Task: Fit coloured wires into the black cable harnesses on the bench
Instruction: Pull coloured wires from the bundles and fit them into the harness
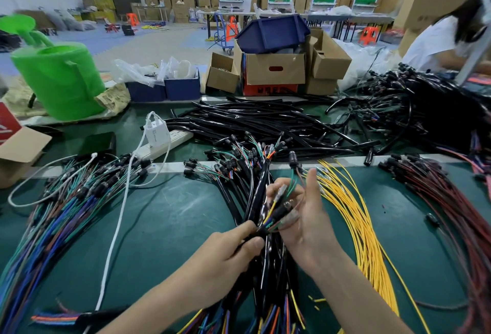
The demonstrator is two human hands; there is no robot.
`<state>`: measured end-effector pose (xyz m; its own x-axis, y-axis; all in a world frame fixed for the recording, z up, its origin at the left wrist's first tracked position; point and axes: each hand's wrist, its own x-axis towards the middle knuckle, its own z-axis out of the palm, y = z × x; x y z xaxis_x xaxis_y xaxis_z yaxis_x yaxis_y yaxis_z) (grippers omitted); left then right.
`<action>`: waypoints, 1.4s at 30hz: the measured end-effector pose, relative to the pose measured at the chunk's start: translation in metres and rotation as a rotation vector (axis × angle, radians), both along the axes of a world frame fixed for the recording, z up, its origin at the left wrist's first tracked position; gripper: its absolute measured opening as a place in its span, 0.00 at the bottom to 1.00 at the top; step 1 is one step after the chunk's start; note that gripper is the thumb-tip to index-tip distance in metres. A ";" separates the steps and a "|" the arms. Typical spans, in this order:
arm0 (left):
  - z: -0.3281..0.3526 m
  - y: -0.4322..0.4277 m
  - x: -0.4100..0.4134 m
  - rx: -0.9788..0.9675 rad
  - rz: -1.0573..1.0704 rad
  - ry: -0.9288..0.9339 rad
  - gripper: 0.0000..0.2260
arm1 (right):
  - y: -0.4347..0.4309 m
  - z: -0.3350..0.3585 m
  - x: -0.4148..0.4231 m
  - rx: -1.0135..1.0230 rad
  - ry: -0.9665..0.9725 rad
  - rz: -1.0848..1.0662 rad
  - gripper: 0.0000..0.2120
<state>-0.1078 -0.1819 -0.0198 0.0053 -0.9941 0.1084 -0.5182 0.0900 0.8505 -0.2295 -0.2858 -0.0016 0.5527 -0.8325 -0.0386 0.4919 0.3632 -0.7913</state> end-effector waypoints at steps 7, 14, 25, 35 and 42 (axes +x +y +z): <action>-0.006 0.002 0.003 -0.018 -0.003 0.097 0.13 | 0.002 0.001 0.001 0.124 0.104 -0.132 0.19; -0.004 0.006 0.001 0.054 0.023 0.311 0.14 | -0.009 0.008 0.000 0.065 0.141 -0.313 0.17; 0.005 -0.005 0.008 0.009 0.018 0.175 0.09 | -0.025 0.016 -0.031 -0.172 0.191 0.181 0.04; 0.011 -0.014 -0.003 -0.134 0.268 0.283 0.18 | -0.018 0.021 -0.031 -0.404 0.258 0.115 0.05; 0.018 -0.015 0.000 -0.056 0.266 0.426 0.11 | -0.013 0.021 -0.027 -0.413 0.197 0.056 0.07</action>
<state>-0.1082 -0.1970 -0.0013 0.3133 -0.9449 0.0949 -0.1372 0.0538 0.9891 -0.2569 -0.2990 0.0197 0.6124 -0.7695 0.1811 0.3064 0.0199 -0.9517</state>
